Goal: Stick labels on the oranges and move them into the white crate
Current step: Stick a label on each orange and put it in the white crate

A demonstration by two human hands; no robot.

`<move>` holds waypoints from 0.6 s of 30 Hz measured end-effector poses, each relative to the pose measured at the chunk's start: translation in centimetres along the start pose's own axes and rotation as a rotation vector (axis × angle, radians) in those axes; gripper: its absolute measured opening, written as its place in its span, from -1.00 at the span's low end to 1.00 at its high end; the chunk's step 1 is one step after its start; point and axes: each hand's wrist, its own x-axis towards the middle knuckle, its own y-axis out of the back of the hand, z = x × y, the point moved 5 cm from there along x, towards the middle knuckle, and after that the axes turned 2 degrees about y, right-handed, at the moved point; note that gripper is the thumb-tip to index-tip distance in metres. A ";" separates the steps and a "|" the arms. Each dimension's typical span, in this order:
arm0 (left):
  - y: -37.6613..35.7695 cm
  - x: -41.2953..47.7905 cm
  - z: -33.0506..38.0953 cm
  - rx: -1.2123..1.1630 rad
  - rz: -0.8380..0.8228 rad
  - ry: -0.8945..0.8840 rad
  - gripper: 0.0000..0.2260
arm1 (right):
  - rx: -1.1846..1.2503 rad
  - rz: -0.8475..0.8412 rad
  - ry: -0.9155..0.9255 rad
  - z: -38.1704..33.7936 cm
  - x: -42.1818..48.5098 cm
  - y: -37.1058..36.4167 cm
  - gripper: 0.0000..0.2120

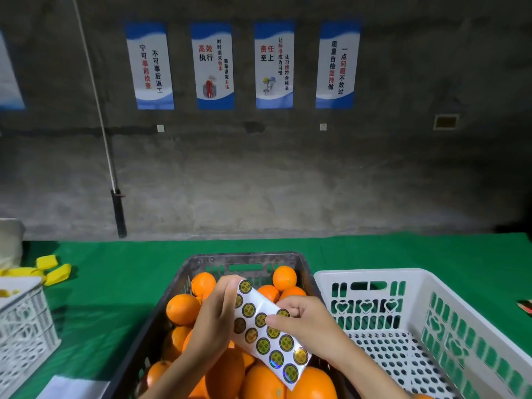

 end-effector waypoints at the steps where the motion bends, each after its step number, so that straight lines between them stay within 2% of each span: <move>1: -0.2 0.1 0.0 -0.011 -0.040 -0.004 -0.69 | 0.016 0.007 -0.008 0.1 0.0 0.2 -0.85; 5: -0.6 0.3 0.0 -0.113 -0.117 0.035 -0.78 | 0.092 0.115 -0.031 0.2 -0.1 1.3 -0.85; 8: 0.4 0.5 0.4 -0.190 0.047 0.009 -0.91 | 0.249 0.068 -0.079 0.4 -0.1 1.5 -0.79; 10: 0.9 0.6 0.3 -0.215 0.148 0.038 -0.89 | 0.391 0.039 -0.110 0.6 -0.1 1.4 -0.77; 12: 0.8 0.7 0.0 -0.189 0.146 0.034 -0.88 | 0.503 0.107 -0.115 0.8 0.0 1.5 -0.75; 14: 0.5 0.6 -0.2 -0.181 0.096 0.046 -0.95 | 0.540 0.194 -0.084 1.0 0.1 1.7 -0.75; 18: 0.0 0.6 -1.2 -0.209 0.000 0.125 -0.73 | 0.529 0.270 -0.038 1.2 0.2 2.2 -0.82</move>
